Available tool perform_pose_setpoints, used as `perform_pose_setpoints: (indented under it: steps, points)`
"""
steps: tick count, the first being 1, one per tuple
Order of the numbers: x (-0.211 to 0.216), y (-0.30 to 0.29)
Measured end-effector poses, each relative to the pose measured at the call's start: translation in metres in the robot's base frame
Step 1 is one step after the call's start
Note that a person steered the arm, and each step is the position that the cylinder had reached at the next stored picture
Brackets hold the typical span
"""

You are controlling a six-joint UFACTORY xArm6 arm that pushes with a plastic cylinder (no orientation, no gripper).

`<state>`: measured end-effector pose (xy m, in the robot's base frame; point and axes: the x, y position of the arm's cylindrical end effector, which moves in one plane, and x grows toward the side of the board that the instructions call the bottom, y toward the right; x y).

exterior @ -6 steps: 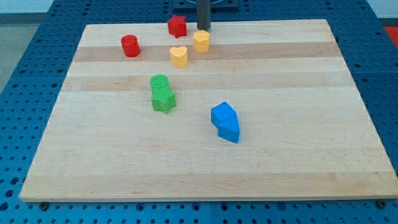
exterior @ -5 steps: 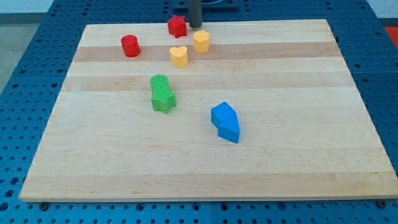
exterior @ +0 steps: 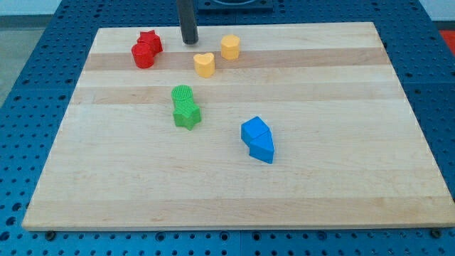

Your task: Move the yellow heart into the yellow hexagon

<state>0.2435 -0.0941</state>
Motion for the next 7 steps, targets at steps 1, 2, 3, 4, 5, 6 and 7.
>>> perform_pose_setpoints:
  steps: [1,2,3,4,5,6,7]
  points:
    - [0.030,-0.037]
    - [0.085,-0.049]
    - [0.108,-0.051]
    - [0.101,-0.025]
    - [0.082,0.019]
    - [0.063,0.051]
    - [0.059,0.055]
